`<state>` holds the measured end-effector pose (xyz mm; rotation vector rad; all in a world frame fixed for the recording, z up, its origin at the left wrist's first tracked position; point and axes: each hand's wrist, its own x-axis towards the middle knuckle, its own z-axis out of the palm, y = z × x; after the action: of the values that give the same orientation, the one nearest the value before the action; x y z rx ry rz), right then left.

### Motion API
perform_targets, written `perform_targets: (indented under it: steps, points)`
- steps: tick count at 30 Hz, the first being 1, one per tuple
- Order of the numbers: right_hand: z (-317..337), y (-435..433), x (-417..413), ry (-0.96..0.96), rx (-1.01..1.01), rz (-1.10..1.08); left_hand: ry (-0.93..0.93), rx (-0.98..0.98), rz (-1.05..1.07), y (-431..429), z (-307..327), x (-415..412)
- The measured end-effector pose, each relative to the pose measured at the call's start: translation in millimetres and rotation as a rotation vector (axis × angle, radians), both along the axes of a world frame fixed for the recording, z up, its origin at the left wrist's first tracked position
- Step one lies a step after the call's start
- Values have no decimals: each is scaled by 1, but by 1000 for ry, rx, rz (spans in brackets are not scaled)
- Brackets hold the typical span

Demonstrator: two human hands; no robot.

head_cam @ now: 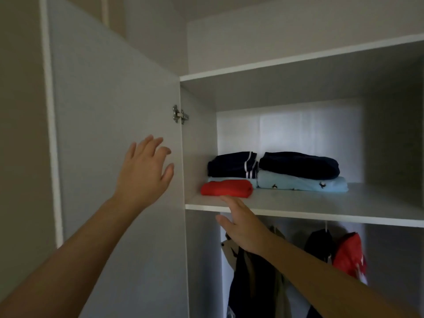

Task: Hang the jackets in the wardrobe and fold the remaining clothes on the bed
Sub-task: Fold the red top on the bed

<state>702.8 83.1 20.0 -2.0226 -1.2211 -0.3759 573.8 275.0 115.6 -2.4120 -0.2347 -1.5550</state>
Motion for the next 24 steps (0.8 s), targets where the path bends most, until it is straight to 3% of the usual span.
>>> perform_targets:
  steps: [5, 10, 16, 24]
  points:
    - [17, 82, -52, 8, 29, 126, 7, 116, 210, 56, 2, -57]
    - [29, 173, -119, 59, 20, 349, -82, 262, 166, 81, 9, -78]
    - [12, 211, -153, 147, 29, 224, -206, 73, -370, 103, 28, -90]
    - [0, 181, -147, 115, 27, 198, -209, 172, -666, 74, 24, -79]
